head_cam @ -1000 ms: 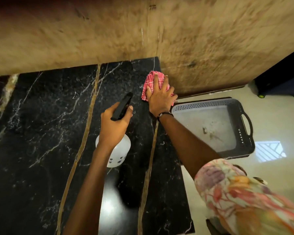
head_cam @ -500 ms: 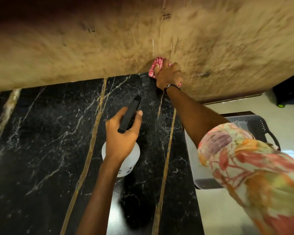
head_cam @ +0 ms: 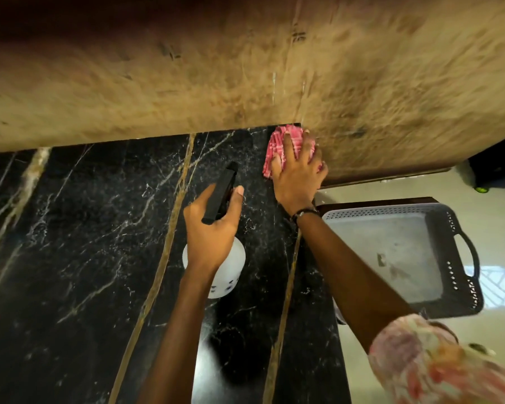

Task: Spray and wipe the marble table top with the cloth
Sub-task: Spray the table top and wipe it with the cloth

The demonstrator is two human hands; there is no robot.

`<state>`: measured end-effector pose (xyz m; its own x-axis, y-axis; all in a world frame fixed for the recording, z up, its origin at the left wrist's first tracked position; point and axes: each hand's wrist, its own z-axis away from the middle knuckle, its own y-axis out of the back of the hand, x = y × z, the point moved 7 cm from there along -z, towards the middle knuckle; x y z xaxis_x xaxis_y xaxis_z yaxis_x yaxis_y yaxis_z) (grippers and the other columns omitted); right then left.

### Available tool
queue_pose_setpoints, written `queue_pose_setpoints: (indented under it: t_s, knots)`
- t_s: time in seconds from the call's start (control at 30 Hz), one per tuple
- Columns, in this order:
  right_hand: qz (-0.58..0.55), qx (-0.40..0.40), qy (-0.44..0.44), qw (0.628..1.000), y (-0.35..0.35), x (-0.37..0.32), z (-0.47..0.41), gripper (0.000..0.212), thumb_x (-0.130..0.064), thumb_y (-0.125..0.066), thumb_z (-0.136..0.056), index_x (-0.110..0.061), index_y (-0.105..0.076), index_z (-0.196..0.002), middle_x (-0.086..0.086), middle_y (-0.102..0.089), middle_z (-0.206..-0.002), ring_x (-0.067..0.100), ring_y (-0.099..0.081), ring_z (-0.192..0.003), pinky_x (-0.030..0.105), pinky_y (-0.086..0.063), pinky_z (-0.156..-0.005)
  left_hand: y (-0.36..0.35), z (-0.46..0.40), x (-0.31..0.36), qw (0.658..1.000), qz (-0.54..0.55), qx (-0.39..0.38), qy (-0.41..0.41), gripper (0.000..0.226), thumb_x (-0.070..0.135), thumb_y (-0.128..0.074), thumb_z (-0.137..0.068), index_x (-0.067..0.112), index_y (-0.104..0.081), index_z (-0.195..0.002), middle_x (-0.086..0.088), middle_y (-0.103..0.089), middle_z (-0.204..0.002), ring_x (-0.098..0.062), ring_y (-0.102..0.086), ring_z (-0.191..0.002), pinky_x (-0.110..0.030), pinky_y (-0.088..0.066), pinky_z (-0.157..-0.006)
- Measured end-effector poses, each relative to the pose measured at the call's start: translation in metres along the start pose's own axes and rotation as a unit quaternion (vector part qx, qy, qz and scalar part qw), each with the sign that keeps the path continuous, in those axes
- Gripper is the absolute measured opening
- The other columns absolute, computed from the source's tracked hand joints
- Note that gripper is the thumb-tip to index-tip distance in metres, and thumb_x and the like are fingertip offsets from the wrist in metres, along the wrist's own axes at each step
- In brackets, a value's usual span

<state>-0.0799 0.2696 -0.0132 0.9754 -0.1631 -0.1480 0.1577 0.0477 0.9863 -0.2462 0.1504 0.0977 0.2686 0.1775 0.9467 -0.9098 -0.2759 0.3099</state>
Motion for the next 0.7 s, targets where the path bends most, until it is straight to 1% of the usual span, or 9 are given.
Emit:
queue_pose_setpoints:
  t_s: [0.07, 0.17, 0.27, 0.33, 0.37, 0.47, 0.53, 0.6, 0.7]
  knots:
    - [-0.003, -0.023, 0.008, 1.0, 0.002, -0.009, -0.026, 0.059, -0.053, -0.025, -0.098, -0.033, -0.008, -0.151, 0.012, -0.008, -0.16, 0.042, -0.02, -0.139, 0.055, -0.024, -0.108, -0.002, 0.001, 0.005, 1.0, -0.008, -0.002, -0.024, 0.023, 0.026, -0.059, -0.09, 0.008, -0.063, -0.077, -0.021, -0.052, -0.055, -0.029, -0.043, -0.041, -0.038, -0.037, -0.042]
    - [-0.003, -0.053, 0.013, 0.999, 0.005, -0.024, -0.051, 0.058, -0.051, -0.024, -0.099, -0.034, -0.006, -0.152, 0.008, -0.001, -0.161, 0.043, -0.008, -0.143, 0.059, -0.017, -0.111, -0.006, 0.004, 0.009, 0.999, -0.005, -0.009, -0.04, 0.02, 0.024, -0.06, -0.09, 0.009, -0.062, -0.077, -0.026, -0.053, -0.063, -0.034, -0.048, -0.055, -0.039, -0.041, -0.052]
    - [-0.013, -0.044, 0.021, 0.999, 0.003, -0.035, -0.045, 0.053, -0.047, -0.023, -0.101, -0.037, -0.006, -0.151, 0.003, 0.001, -0.161, 0.042, 0.001, -0.144, 0.061, -0.006, -0.112, -0.007, 0.005, 0.008, 0.999, -0.004, -0.011, -0.041, 0.024, 0.023, -0.06, -0.09, 0.012, -0.057, -0.07, -0.011, -0.046, -0.055, -0.025, -0.041, -0.048, -0.031, -0.037, -0.048]
    - [-0.01, -0.035, 0.063, 0.997, 0.001, -0.052, -0.033, 0.052, -0.046, -0.024, -0.101, -0.038, -0.008, -0.15, 0.001, -0.004, -0.161, 0.041, 0.002, -0.145, 0.061, 0.0, -0.113, -0.005, 0.005, 0.007, 0.999, 0.0, -0.01, -0.038, 0.027, 0.023, -0.06, -0.09, 0.014, -0.053, -0.066, -0.002, -0.042, -0.051, -0.019, -0.039, -0.046, -0.028, -0.034, -0.046]
    - [-0.001, -0.025, 0.086, 0.996, 0.0, -0.061, -0.026, 0.051, -0.045, -0.026, -0.1, -0.038, -0.014, -0.15, 0.002, -0.012, -0.16, 0.042, -0.004, -0.145, 0.062, -0.003, -0.112, -0.004, 0.006, 0.006, 0.999, 0.006, -0.008, -0.037, 0.027, 0.023, -0.06, -0.09, 0.01, -0.055, -0.068, -0.007, -0.045, -0.052, -0.021, -0.041, -0.046, -0.032, -0.036, -0.047]
    - [0.006, -0.018, 0.097, 0.995, 0.0, -0.092, -0.012, 0.049, -0.047, -0.031, -0.09, -0.035, -0.052, -0.134, 0.002, -0.052, -0.141, 0.042, -0.045, -0.129, 0.064, -0.034, -0.1, 0.005, 0.007, 0.005, 0.998, 0.036, -0.001, -0.043, 0.028, 0.025, -0.058, -0.091, 0.0, -0.06, -0.078, -0.027, -0.055, -0.064, -0.04, -0.051, -0.059, -0.046, -0.043, -0.057]
    - [-0.001, -0.038, 0.089, 0.995, -0.012, -0.107, -0.014, 0.051, -0.049, -0.03, -0.088, -0.036, -0.058, -0.128, 0.001, -0.058, -0.134, 0.041, -0.052, -0.123, 0.063, -0.039, -0.096, 0.017, 0.006, 0.003, 0.998, 0.042, 0.004, -0.046, 0.025, 0.023, -0.057, -0.091, 0.0, -0.063, -0.082, -0.03, -0.057, -0.069, -0.041, -0.052, -0.065, -0.044, -0.044, -0.06]
    - [0.003, -0.042, 0.121, 0.992, -0.005, -0.127, -0.006, 0.052, -0.048, -0.027, -0.091, -0.035, -0.051, -0.135, 0.002, -0.048, -0.144, 0.042, -0.039, -0.133, 0.064, -0.028, -0.104, 0.034, 0.006, -0.003, 0.998, 0.038, 0.011, -0.044, 0.025, 0.022, -0.057, -0.091, 0.0, -0.063, -0.081, -0.031, -0.055, -0.067, -0.04, -0.049, -0.059, -0.042, -0.041, -0.056]
    - [0.002, -0.056, 0.165, 0.985, -0.016, -0.156, -0.003, 0.051, -0.048, -0.023, -0.1, -0.036, -0.017, -0.15, -0.001, -0.009, -0.161, 0.039, 0.003, -0.145, 0.058, 0.005, -0.113, 0.074, 0.0, -0.022, 0.998, 0.05, 0.033, -0.018, 0.03, 0.026, -0.059, -0.09, 0.0, -0.061, -0.078, -0.027, -0.049, -0.058, -0.028, -0.039, -0.042, -0.038, -0.034, -0.043]
